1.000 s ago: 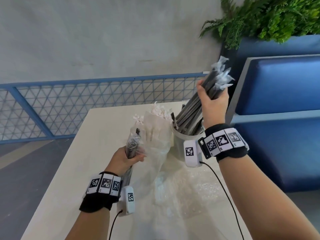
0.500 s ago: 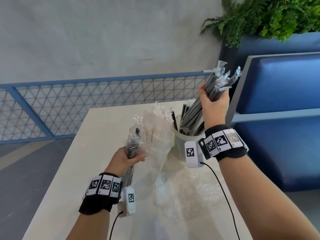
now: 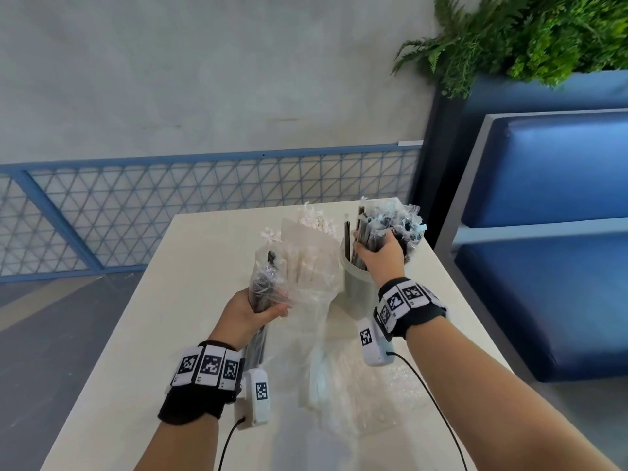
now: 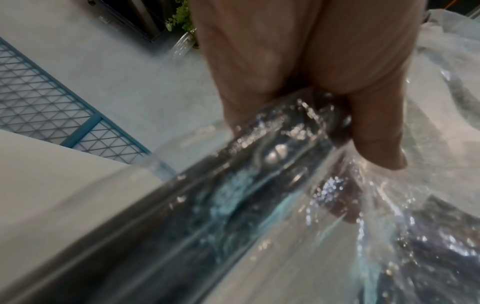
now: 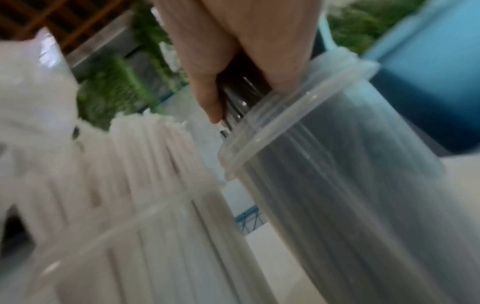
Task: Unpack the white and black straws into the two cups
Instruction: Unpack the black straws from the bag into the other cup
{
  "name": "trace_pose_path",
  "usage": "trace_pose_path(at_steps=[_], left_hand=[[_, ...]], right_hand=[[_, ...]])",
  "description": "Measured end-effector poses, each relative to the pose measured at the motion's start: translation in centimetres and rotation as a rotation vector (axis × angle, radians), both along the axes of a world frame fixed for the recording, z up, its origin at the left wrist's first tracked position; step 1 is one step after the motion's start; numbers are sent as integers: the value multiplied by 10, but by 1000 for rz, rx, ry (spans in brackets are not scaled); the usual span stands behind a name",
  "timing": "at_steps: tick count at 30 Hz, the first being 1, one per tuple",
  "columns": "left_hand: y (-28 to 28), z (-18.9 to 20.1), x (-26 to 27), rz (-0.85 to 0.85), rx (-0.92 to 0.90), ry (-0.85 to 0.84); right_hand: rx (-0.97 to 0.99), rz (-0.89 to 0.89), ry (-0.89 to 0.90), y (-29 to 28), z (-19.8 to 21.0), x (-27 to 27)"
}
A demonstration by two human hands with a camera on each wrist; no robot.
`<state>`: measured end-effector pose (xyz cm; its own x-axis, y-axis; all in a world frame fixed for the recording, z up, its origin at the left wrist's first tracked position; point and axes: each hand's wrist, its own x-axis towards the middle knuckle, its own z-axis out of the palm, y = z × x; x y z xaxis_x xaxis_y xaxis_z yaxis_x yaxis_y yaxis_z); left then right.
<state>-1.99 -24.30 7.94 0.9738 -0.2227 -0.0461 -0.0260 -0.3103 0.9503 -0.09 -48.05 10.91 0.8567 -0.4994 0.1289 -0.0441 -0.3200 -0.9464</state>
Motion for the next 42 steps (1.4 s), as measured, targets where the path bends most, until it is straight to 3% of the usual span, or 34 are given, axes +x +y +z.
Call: trace_pose_path(at_steps=[2, 5, 8, 10, 12, 14, 20, 21, 23, 25, 26, 29, 32, 36, 42], left_hand=[[1, 1, -1, 2, 10, 0], [2, 1, -2, 14, 15, 0], [2, 1, -4, 16, 27, 11], [1, 0, -5, 15, 32, 17], [1, 1, -5, 19, 32, 20], [0, 3, -6, 18, 37, 21], [-3, 6, -9, 12, 42, 8], [-3, 7, -9, 8, 40, 5], [-3, 8, -10, 2, 47, -2], [-2, 8, -9, -4, 67, -12], [-1, 8, -9, -14, 80, -19], [0, 9, -10, -55, 112, -64], [-2, 12, -11, -115, 132, -118], [-4, 14, -12, -207, 143, -131], [-13, 14, -15, -310, 238, -161]], right_hand=[[-56, -26, -16, 2, 1, -1], [-92, -49, -287, 6, 19, -2], [-456, -106, -470, 6, 30, 0], [-741, -204, -420, 1, 28, 6], [-830, -222, -245, -4, 19, 10], [-817, -156, -81, -8, 5, 10], [-809, 10, 104, -14, 3, 8], [-783, -19, 58, -11, 7, 5], [-674, -128, -279, 4, 20, -9], [-481, 6, -587, 23, 30, -28], [-418, 152, -602, 33, 33, -38], [-397, 502, -327, 53, 29, -49], [-385, 653, -110, 64, 15, -48], [-308, 673, -25, 75, 6, -53], [-92, 507, -52, 92, -5, -58]])
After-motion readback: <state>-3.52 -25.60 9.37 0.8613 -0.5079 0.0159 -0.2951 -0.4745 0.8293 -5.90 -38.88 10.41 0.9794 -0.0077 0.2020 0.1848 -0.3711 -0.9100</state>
